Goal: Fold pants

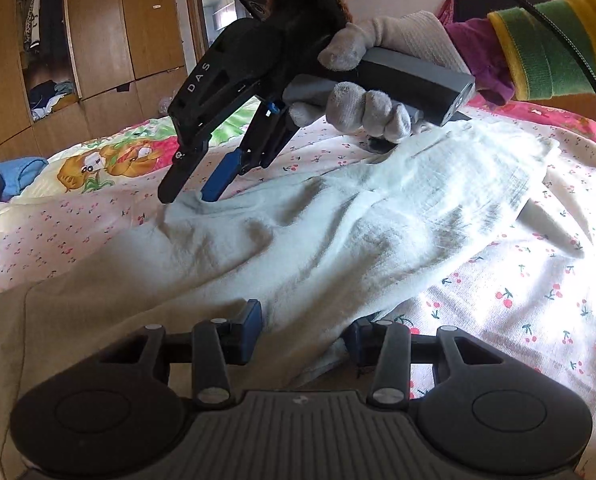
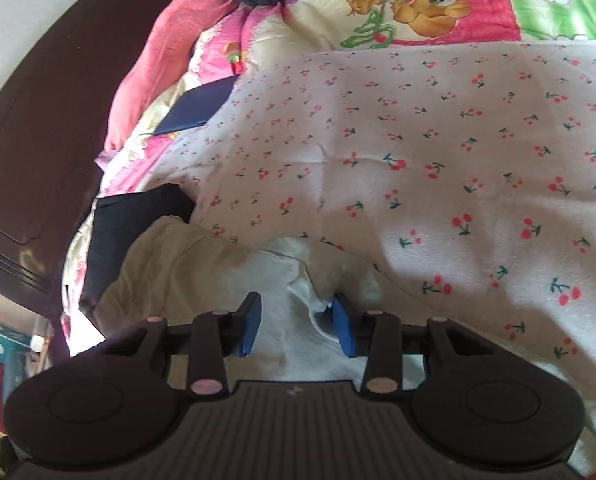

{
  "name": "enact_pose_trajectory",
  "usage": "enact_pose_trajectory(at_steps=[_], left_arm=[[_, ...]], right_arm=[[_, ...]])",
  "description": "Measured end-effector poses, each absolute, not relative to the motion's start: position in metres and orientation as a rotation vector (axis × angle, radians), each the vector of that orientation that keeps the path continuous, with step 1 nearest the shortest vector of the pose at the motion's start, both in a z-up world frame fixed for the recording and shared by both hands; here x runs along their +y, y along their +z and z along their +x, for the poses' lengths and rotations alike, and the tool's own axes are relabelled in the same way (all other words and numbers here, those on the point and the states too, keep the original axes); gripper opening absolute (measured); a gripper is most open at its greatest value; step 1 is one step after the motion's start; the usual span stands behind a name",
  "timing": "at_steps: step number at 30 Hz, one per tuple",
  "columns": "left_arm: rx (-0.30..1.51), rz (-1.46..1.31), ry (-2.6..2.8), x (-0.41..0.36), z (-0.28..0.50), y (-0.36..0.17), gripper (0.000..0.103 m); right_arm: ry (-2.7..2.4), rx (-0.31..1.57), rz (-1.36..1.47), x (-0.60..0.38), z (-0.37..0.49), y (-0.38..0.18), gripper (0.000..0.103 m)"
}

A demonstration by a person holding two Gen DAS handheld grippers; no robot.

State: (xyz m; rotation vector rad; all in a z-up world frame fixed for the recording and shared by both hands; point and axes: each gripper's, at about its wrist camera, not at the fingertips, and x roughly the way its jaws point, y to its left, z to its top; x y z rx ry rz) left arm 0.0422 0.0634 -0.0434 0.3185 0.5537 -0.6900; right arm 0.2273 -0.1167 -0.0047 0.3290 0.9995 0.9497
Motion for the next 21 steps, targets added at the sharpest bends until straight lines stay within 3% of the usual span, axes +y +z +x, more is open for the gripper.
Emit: enact_pose_trajectory(at_steps=[4,5,6,7,9,15,18,21], left_arm=[[0.565,0.316,-0.683,0.063,0.043,-0.045,0.057],[0.565,0.315,-0.683,0.063,0.044,-0.046,0.057],[0.569,0.311,-0.686,0.063,0.047,-0.047,0.058],[0.574,0.305,-0.688,0.064,0.049,-0.049,0.058],[0.585,0.294,-0.683,0.063,0.057,-0.054,0.060],[0.574,0.259,-0.666,0.063,0.065,-0.055,0.060],[0.551,0.266,-0.640,0.066,0.058,-0.049,0.060],[0.519,0.306,-0.635,0.063,0.046,-0.044,0.060]], right_arm=[[0.856,0.954,0.356,-0.108,0.247,-0.017,0.037],[0.826,0.937,0.383,-0.110,0.254,-0.019,0.031],[0.803,0.924,0.413,-0.114,0.261,-0.020,0.012],[0.775,0.911,0.440,-0.119,0.271,-0.021,0.005],[0.716,0.893,0.458,-0.124,0.285,-0.026,0.001],[0.552,0.798,0.399,-0.146,0.253,0.017,0.008],[0.595,0.795,0.360,-0.160,0.193,0.034,0.008],[0.557,0.864,0.405,-0.182,0.130,0.017,0.008]])
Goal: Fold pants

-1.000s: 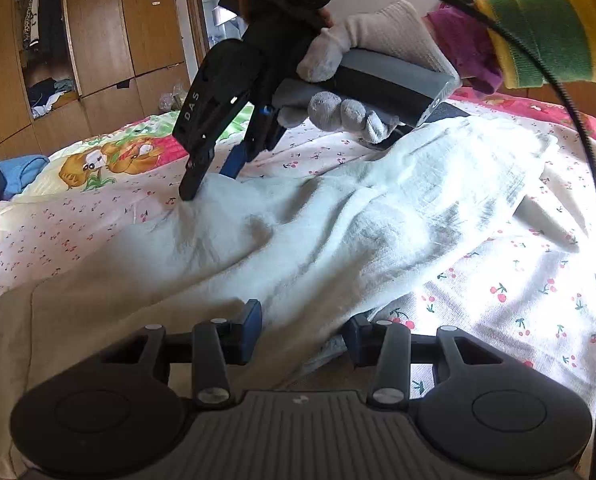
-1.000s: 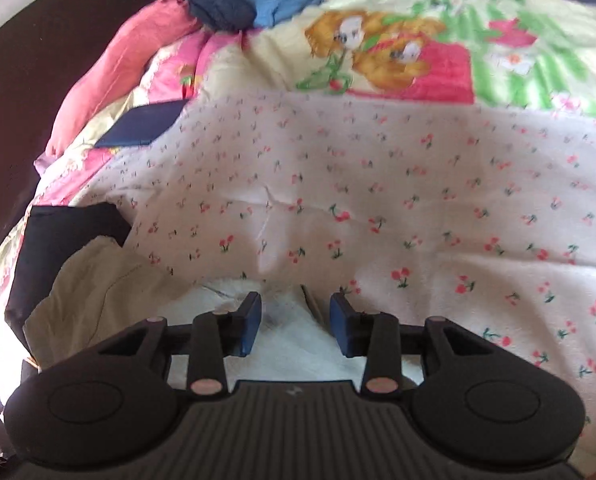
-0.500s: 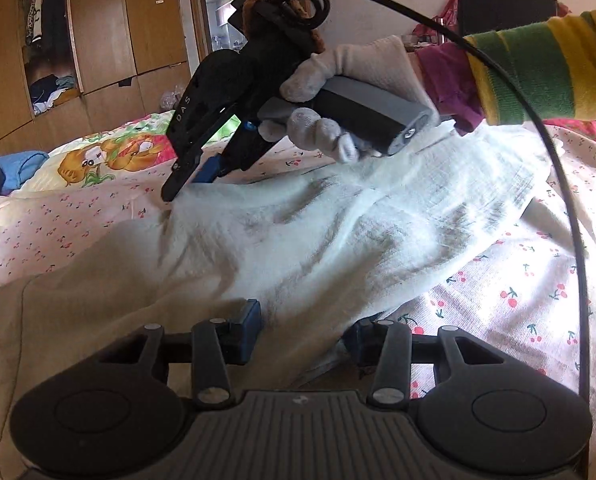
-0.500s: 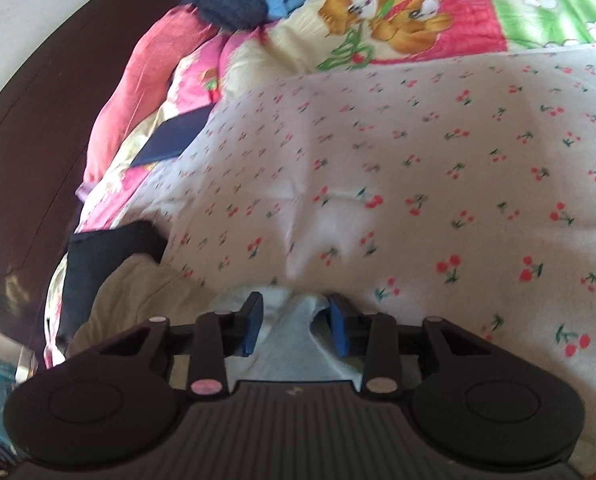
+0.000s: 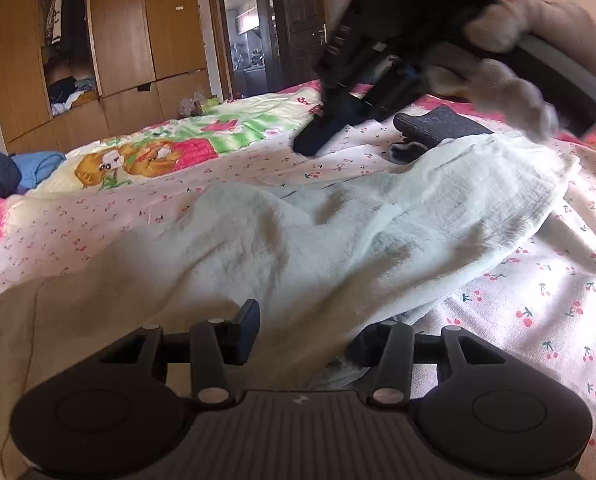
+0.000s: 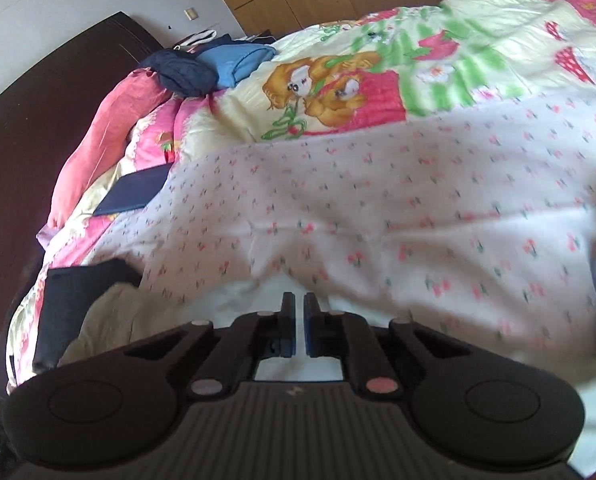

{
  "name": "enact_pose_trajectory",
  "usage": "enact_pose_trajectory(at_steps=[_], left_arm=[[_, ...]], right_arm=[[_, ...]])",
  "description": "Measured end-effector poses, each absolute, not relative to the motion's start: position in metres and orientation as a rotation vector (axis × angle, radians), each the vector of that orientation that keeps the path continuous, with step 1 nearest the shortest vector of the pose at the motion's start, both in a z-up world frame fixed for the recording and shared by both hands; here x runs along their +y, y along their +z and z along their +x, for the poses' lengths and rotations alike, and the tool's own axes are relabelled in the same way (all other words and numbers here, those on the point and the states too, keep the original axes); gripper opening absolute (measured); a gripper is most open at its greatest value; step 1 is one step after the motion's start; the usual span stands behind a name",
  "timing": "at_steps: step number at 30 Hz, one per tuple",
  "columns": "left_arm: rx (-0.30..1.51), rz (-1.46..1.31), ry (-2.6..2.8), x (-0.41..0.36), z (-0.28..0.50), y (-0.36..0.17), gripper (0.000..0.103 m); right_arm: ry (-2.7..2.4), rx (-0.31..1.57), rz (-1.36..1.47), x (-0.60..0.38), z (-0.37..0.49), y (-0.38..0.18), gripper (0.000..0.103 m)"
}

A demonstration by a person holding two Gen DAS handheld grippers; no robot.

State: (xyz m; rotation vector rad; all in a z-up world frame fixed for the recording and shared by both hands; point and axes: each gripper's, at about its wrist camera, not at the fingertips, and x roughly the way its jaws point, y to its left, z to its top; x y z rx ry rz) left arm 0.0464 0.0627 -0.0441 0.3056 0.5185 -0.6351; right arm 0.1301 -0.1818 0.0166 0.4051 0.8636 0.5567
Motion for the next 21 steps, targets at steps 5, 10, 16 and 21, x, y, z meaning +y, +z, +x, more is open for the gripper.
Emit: enact_pose_trajectory(at_steps=[5,10,16,21], left_arm=[[0.525,0.486,-0.637,0.037,0.034,-0.055,0.061],[0.466,0.569,-0.621,0.030,0.018,-0.051,0.061],[0.441,0.678,-0.627,0.004,0.013,-0.048,0.061],[0.430,0.712,-0.649,-0.013,0.011,-0.036,0.061]], right_arm=[[0.179,1.016,0.381,-0.243,0.094,-0.030,0.010],[0.125,0.808,0.631,-0.326,0.038,-0.018,0.027],[-0.134,0.657,0.720,-0.421,-0.015,-0.033,0.032],[-0.198,0.628,0.740,-0.458,-0.016,-0.049,0.032]])
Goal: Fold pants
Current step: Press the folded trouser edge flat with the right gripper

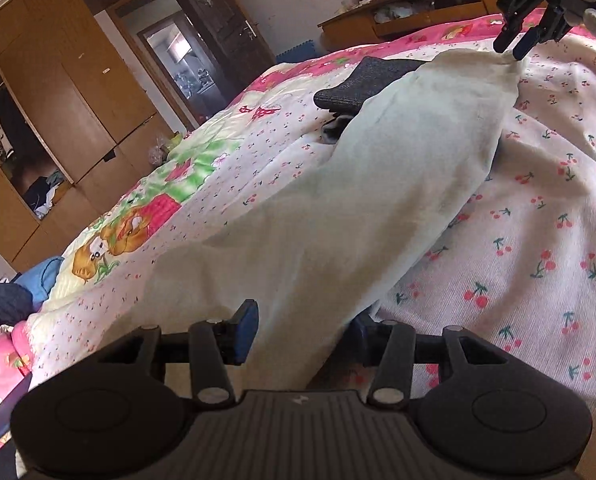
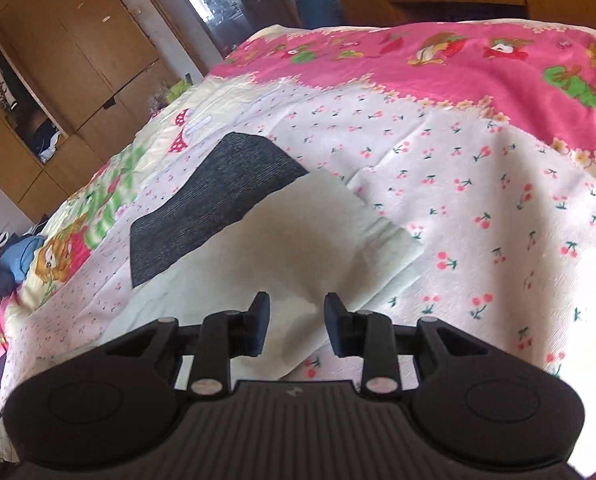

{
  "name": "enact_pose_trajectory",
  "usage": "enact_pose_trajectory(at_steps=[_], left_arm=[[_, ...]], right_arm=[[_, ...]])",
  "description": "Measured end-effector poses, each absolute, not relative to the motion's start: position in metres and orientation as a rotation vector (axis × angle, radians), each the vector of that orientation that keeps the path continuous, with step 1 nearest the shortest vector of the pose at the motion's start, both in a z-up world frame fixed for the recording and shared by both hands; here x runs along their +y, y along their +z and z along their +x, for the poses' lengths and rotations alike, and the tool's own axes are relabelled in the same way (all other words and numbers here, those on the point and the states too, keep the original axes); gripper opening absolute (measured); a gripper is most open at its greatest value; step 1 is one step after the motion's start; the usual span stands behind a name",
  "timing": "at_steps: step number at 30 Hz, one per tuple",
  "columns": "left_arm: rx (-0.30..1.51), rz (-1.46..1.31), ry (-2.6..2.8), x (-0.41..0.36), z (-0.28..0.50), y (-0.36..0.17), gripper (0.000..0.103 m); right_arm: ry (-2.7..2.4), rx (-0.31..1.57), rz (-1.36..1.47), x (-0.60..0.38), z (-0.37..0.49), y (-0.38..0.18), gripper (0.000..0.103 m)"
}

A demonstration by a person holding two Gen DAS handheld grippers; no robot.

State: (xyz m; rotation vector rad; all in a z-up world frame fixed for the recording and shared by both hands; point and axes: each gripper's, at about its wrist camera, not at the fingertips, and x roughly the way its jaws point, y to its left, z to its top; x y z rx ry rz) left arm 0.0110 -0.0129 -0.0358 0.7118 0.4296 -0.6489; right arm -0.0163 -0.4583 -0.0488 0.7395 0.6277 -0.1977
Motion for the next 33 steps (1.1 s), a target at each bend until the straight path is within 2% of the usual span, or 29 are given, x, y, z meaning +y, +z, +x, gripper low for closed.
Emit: enact_pose_trajectory(at_steps=[3,8,11,13,19,25,26,30,33], left_arm=[[0.475,0.711,-0.694,-0.013,0.009,-0.026,0.061],[0.569,0.813,-0.817,-0.009,-0.013,-0.026,0.061],[0.614,0.754,-0.922,-0.012,-0.024,-0.012,0.061],[0.579,0.708,-0.954,-0.017,-0.019,0.003,0.061],[0.377,0.709,-0.899,-0.041,0.062,0.018,0.061],[0.447,0.817,-0.923,-0.073,0.151,-0.021,0.061],[0.462,0.826,-0.925,-0.075,0.159,-0.026,0.059],[0.512,0.850,-0.946,-0.077,0.169,-0.036,0.035],[0.513,0.874,-0.963,-0.077,0.164,-0.039,0.023]], right_arm=[[-0.119,0.591,0.678,-0.456,-0.011,-0.043,0.032],[0.124,0.617,0.423,-0.415,0.028,-0.026,0.032],[0.275,0.649,0.305,-0.383,0.062,-0.020,0.032],[0.365,0.684,0.183,-0.360,0.085,-0.017,0.031],[0.509,0.764,-0.096,-0.320,0.123,-0.010,0.031],[0.594,0.819,-0.268,-0.305,0.137,-0.010,0.035],[0.600,0.830,-0.294,-0.302,0.139,-0.011,0.035],[0.642,0.820,-0.357,-0.298,0.134,-0.004,0.034],[0.670,0.809,-0.376,-0.291,0.136,0.000,0.033]])
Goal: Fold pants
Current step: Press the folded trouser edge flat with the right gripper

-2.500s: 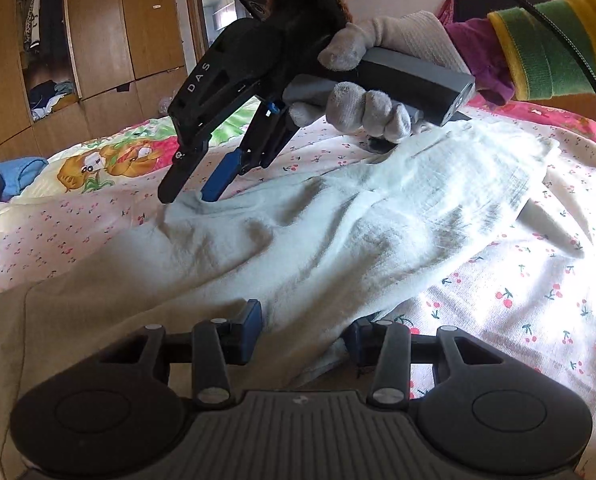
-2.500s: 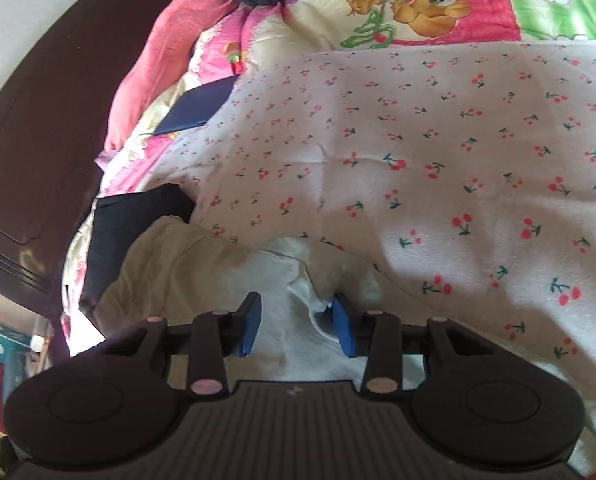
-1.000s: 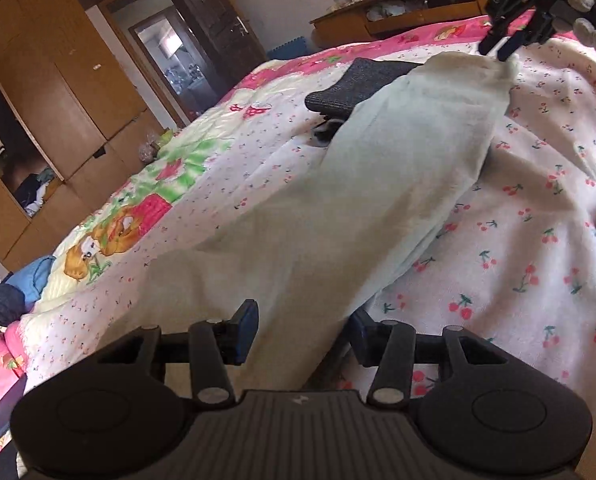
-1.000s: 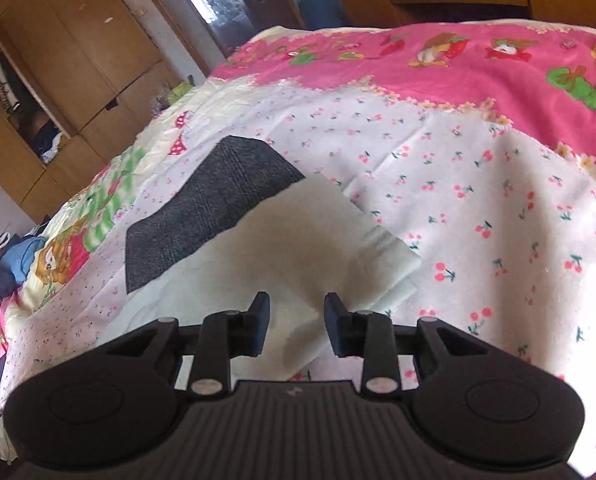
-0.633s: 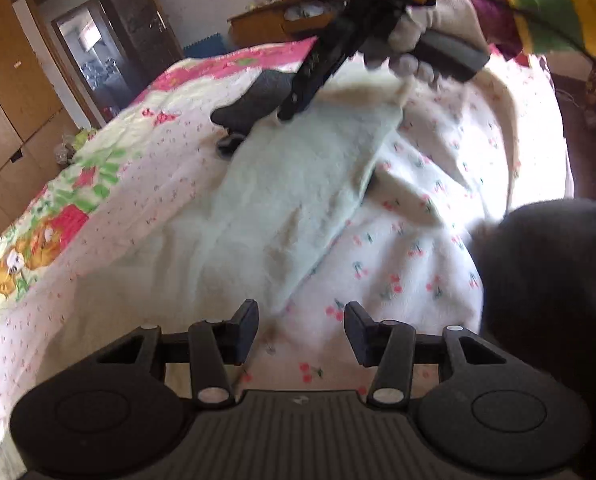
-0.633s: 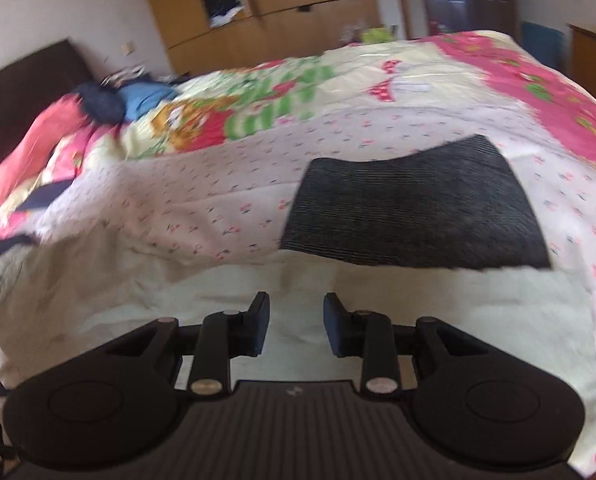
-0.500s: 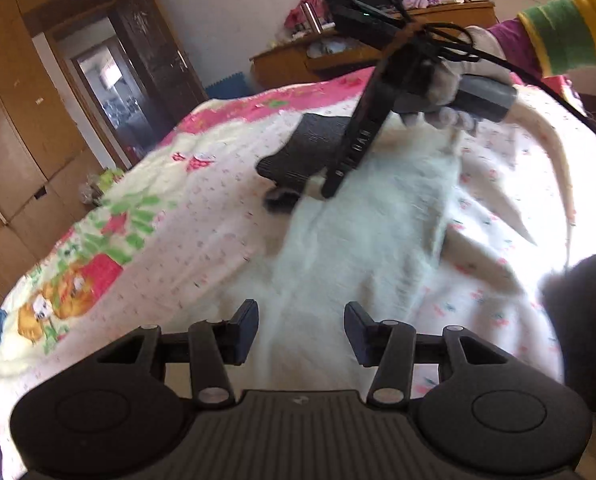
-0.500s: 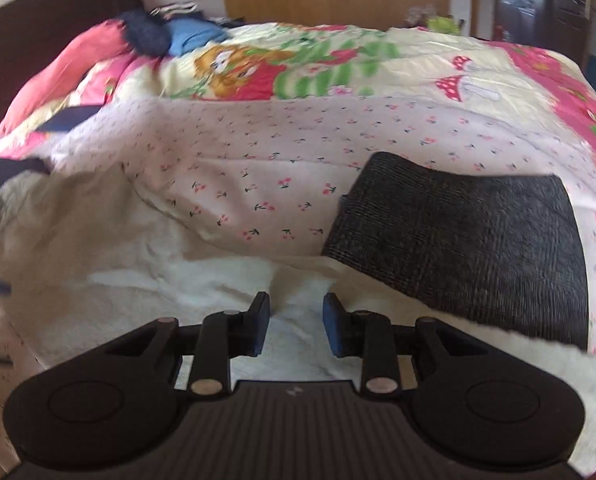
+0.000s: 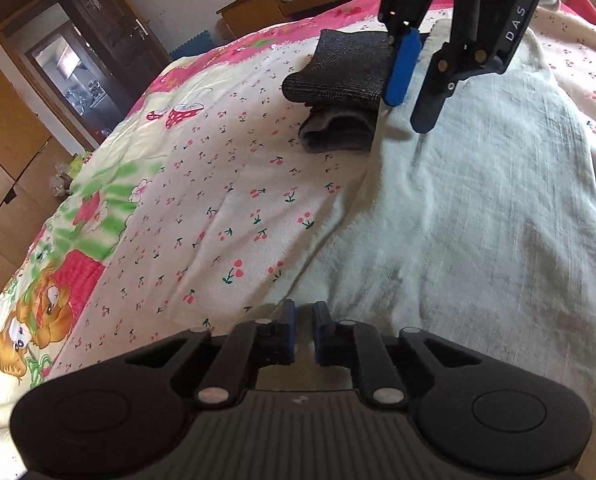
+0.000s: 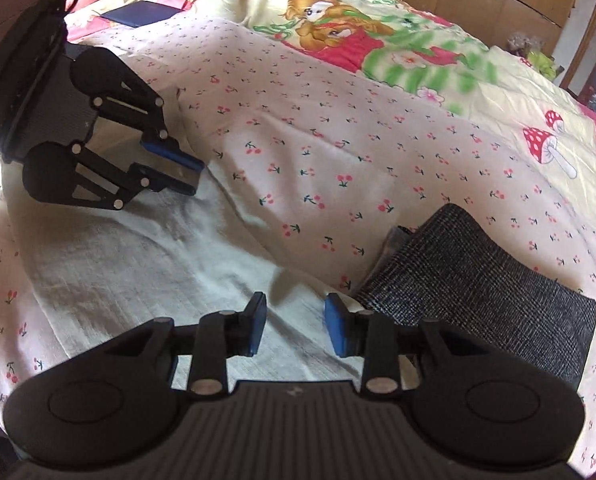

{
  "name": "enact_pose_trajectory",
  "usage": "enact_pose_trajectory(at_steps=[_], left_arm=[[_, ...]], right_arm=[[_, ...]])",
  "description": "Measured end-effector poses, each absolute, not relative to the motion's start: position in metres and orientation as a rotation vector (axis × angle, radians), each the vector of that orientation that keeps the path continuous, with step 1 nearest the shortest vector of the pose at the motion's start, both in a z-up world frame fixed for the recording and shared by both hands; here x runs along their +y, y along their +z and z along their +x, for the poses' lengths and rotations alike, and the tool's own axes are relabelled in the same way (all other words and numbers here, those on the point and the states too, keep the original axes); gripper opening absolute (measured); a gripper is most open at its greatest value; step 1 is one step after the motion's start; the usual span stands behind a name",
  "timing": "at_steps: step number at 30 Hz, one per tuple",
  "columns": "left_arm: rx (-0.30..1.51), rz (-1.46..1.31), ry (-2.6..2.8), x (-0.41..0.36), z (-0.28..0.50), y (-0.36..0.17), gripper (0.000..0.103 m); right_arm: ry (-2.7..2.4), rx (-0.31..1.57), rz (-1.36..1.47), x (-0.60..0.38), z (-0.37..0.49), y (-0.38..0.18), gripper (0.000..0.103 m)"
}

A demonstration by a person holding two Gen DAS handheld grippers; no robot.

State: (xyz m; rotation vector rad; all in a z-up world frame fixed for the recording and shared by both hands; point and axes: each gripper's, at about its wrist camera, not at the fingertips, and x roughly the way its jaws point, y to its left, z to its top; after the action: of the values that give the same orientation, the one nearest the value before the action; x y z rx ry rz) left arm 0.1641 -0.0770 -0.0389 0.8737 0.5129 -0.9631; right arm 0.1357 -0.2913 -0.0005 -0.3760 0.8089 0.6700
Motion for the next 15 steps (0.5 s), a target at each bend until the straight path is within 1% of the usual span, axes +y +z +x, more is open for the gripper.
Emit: enact_pose_trajectory(at_steps=[3,7,8,9,10,11,12,14,15], left_arm=[[0.496,0.897,-0.954,-0.079,0.161,-0.040,0.019],[0.486,0.885,-0.953,-0.073,0.162,-0.034,0.020],[0.482,0.885,-0.952,-0.071,0.163,-0.033,0.021],[0.468,0.888,-0.949,-0.069,0.164,-0.032,0.023],[0.465,0.894,-0.952,-0.069,0.165,-0.032,0.025],[0.465,0.898,-0.963,-0.069,0.166,-0.032,0.030],[0.462,0.900,-0.973,-0.069,0.167,-0.032,0.039],[0.456,0.903,-0.981,-0.071,0.169,-0.034,0.049],[0.460,0.911,-0.986,-0.072,0.170,-0.036,0.049]], right_arm=[[0.671,0.835,-0.455,-0.275,0.143,-0.008,0.033],[0.702,0.875,-0.534,-0.260,0.148,-0.017,0.033],[0.696,0.882,-0.544,-0.258,0.149,-0.017,0.032],[0.687,0.884,-0.551,-0.257,0.149,-0.017,0.026],[0.680,0.884,-0.559,-0.256,0.149,-0.016,0.015],[0.671,0.884,-0.561,-0.256,0.149,-0.015,0.012],[0.663,0.881,-0.552,-0.256,0.149,-0.014,0.010],[0.650,0.871,-0.536,-0.258,0.147,-0.010,0.006],[0.643,0.861,-0.532,-0.258,0.146,-0.008,0.006]])
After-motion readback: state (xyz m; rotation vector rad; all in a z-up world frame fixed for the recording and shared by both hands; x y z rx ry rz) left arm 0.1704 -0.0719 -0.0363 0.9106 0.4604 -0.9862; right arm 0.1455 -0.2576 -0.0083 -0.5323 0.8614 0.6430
